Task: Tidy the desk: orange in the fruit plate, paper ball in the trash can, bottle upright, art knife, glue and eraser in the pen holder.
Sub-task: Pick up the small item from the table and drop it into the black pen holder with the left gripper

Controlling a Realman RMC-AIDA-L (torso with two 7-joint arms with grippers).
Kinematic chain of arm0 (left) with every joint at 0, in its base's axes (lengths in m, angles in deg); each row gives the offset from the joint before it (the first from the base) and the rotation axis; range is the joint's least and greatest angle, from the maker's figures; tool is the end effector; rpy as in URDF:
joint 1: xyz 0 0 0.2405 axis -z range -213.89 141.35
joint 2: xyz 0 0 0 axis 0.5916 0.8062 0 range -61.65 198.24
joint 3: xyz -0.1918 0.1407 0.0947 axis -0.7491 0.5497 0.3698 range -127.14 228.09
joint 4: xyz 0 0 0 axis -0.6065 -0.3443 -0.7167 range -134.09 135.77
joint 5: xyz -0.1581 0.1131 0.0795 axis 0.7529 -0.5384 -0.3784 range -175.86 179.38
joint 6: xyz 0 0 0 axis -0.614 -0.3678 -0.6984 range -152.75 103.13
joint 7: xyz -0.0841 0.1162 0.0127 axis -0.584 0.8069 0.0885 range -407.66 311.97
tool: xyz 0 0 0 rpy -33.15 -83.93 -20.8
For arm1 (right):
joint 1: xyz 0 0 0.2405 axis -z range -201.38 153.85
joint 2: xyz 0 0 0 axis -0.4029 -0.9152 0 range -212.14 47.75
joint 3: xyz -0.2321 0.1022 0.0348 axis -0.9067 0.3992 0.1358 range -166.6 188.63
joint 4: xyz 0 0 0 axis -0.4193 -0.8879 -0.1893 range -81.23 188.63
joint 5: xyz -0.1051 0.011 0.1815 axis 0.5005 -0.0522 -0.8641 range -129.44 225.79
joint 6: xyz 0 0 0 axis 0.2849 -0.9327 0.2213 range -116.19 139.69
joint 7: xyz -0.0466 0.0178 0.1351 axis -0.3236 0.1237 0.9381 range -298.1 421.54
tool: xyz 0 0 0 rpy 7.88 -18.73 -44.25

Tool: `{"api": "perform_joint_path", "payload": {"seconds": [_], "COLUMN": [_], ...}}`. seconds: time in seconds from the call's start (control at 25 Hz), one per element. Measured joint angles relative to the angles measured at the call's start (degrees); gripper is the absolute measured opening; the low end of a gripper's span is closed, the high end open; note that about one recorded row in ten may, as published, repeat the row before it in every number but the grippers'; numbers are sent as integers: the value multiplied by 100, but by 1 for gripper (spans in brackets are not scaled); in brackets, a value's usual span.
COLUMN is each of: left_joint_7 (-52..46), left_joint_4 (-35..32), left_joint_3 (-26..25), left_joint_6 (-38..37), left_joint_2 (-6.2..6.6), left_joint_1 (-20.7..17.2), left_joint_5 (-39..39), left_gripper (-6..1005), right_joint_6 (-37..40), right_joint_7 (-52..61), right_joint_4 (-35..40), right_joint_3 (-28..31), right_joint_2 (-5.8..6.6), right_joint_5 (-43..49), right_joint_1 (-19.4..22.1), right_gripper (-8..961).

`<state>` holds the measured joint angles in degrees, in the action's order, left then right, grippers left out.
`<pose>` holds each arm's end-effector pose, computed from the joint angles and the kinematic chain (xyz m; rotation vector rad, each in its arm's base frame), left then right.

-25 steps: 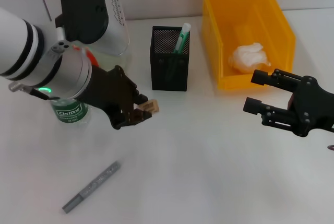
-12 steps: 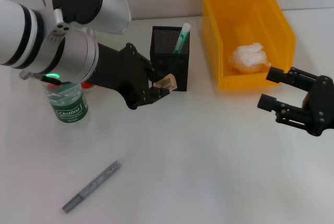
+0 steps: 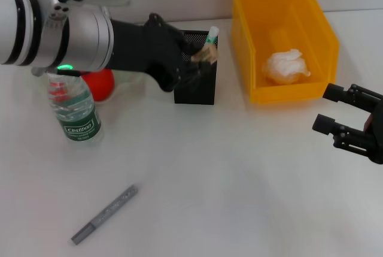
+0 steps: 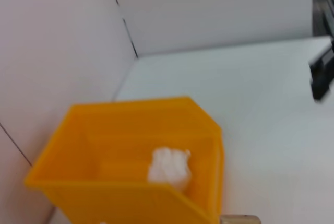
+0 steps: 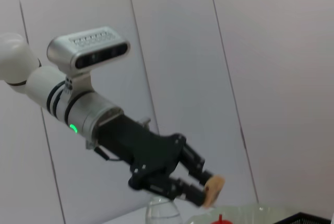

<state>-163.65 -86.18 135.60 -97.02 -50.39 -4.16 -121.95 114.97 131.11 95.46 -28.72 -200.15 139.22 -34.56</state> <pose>-0.0815 0.3564 -0.0063 -2.7793 0.0480 -0.1212 0.3038 0.2433 0.0574 -2.4033 0.4991 1.0831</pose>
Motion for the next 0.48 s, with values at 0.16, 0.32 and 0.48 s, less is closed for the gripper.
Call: {"api": "perform_joint_path", "payload": {"seconds": [0.16, 0.32, 0.48], "left_joint_7": [185, 283, 676], "left_joint_4": [0, 0, 92], "left_joint_3": [-4, -5, -5], "left_joint_6": [334, 501, 998], "left_joint_2": [3, 3, 2], "left_joint_1": [-127, -190, -417], "left_joint_5": [362, 538, 1283], "left_gripper": [322, 324, 326], "right_joint_6": [3, 6, 6], "right_joint_7": [105, 208, 246], "right_joint_4": [8, 34, 38], "right_joint_3": [-12, -47, -50], "right_joint_2": [-3, -27, -31], "right_joint_5": [135, 158, 174], "right_joint_1": [-39, -88, -137], "right_gripper": [724, 724, 724]}}
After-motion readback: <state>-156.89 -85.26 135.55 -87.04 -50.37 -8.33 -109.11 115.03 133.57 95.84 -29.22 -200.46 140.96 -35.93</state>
